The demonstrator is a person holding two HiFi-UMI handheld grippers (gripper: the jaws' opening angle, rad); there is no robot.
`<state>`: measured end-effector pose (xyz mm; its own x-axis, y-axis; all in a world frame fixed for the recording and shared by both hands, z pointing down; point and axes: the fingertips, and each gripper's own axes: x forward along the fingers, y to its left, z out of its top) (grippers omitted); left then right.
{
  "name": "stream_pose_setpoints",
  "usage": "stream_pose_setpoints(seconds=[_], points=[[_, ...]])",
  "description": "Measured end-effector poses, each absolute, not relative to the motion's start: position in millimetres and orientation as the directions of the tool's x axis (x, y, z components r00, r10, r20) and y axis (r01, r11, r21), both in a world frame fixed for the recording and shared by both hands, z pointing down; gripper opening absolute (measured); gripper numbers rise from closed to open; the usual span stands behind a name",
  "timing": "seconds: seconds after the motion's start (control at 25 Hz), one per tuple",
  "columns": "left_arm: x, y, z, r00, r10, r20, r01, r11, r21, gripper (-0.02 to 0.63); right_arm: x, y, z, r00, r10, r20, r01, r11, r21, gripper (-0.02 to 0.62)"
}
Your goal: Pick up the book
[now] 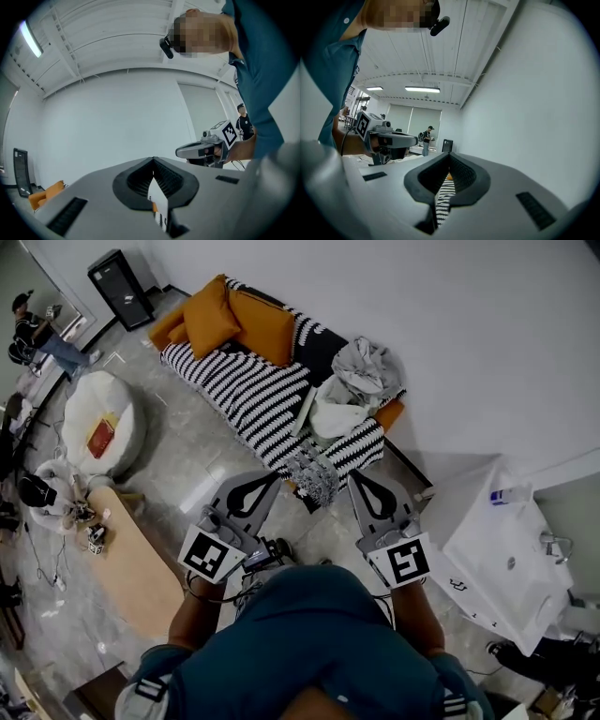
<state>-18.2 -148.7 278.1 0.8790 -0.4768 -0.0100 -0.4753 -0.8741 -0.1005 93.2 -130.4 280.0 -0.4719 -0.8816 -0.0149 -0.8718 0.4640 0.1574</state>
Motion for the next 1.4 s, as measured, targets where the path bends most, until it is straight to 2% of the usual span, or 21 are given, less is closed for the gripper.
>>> stream_pose_setpoints(seconds=[0.64, 0.88, 1.4], points=[[-73, -237, 281, 0.922, -0.379, -0.072, -0.384, -0.921, -0.066, 0.003, 39, -205, 277, -0.362, -0.932, 0.016, -0.911, 0.357, 0.205, 0.012], [-63, -255, 286, 0.921, -0.385, -0.057, -0.389, -0.919, -0.066, 0.003, 51, -224, 281, -0.368, -0.930, 0.020, -0.910, 0.365, 0.198, 0.014], [-8, -294, 284, 0.875, -0.484, -0.007, -0.483, -0.872, -0.081, 0.003, 108, -280, 278, -0.474, -0.881, -0.011, -0.868, 0.465, 0.174, 0.014]])
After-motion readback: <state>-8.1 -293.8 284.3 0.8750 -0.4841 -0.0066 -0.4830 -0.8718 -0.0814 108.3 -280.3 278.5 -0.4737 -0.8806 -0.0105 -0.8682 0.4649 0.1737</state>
